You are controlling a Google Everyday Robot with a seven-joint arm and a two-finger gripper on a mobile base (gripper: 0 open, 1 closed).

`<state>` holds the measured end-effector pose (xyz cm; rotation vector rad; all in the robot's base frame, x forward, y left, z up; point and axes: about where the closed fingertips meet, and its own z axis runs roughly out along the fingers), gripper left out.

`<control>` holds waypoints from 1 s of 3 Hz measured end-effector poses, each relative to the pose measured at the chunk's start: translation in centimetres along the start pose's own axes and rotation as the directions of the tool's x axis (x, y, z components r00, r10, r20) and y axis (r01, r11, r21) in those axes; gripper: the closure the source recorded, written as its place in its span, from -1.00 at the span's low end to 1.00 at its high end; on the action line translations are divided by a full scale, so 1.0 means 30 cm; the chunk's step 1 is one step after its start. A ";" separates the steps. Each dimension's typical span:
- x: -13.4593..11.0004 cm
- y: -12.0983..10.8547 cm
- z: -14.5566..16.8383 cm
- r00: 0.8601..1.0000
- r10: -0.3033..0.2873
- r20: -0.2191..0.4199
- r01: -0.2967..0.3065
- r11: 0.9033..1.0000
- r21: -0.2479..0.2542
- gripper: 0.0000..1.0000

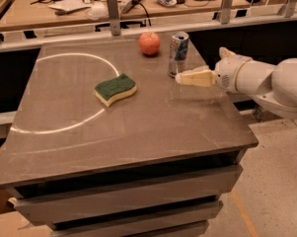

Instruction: Knock redbull can over

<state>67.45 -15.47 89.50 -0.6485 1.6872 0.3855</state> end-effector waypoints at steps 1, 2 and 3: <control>-0.001 0.001 0.078 1.000 -0.010 0.019 0.010 1.000 -0.023 -1.00; -0.050 0.010 0.160 0.998 -0.021 0.060 0.024 0.998 -0.051 -1.00; -0.103 0.030 0.235 0.994 -0.029 0.103 0.039 0.994 -0.099 -0.52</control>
Offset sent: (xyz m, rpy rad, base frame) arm 0.0634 0.0517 0.0203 0.0495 -0.1001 0.0956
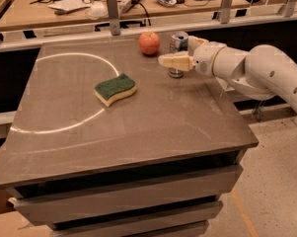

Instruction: Knock redbull can over

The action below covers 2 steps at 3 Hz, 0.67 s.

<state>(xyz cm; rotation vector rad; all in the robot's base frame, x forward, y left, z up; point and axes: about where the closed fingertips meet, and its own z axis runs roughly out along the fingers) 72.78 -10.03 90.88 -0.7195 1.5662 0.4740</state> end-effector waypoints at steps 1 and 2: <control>-0.026 0.014 0.039 1.000 -0.005 0.031 0.006 0.999 -0.045 -0.05; -0.056 0.026 0.054 0.998 -0.023 0.066 0.028 0.996 -0.080 0.41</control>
Offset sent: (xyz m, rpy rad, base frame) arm 0.0076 0.0217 0.0238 0.0368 -0.0913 0.1330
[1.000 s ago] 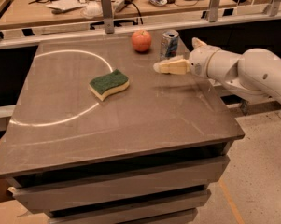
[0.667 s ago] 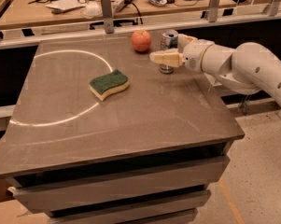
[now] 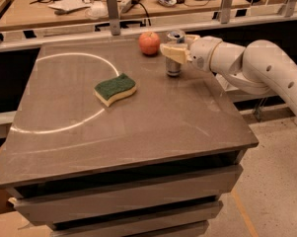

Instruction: Knock redbull can over

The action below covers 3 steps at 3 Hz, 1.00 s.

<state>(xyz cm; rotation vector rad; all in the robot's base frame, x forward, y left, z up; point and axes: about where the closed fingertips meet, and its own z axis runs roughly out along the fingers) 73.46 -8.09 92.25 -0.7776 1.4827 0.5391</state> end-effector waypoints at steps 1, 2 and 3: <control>-0.079 0.021 -0.037 0.992 -0.110 0.061 0.113 0.992 -0.057 0.88; -0.140 0.038 -0.108 0.954 -0.273 0.126 0.286 0.952 -0.110 1.00; -0.153 0.076 -0.196 0.869 -0.467 0.162 0.492 0.849 -0.192 1.00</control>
Offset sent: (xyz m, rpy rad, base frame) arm -0.1051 -0.0192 0.0483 -0.3581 -0.5921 0.4886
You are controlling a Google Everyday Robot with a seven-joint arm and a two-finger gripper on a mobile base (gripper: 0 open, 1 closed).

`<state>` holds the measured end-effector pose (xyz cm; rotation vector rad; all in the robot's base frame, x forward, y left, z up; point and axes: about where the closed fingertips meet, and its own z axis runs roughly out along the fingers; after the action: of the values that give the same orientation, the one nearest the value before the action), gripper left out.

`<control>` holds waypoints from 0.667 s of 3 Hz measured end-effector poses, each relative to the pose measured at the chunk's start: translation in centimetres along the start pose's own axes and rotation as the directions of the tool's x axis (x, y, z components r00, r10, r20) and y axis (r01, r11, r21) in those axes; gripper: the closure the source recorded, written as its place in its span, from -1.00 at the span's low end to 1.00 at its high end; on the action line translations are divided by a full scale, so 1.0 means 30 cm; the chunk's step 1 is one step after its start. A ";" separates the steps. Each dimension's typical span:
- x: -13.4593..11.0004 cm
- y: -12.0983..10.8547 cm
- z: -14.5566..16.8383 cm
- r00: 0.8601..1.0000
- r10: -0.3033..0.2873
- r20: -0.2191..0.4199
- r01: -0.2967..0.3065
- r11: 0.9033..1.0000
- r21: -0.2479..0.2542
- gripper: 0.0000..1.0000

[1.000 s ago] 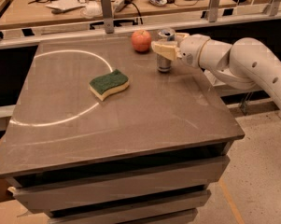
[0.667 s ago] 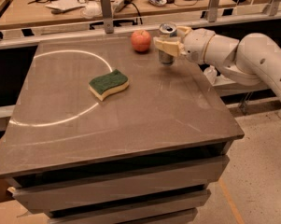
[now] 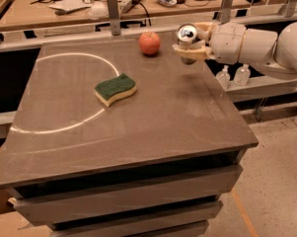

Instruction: Knock redbull can over

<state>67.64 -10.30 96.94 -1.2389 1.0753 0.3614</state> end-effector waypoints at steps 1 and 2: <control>-0.025 0.070 0.007 0.999 -0.022 0.029 0.024 0.996 -0.082 1.00; -0.018 0.056 0.034 0.998 -0.061 0.031 0.064 0.992 -0.109 1.00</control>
Offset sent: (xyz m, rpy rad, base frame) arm -0.0140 0.0187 -0.0019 -0.1453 -0.0910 0.2178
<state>66.61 -8.66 96.34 -1.3582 1.0015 0.3933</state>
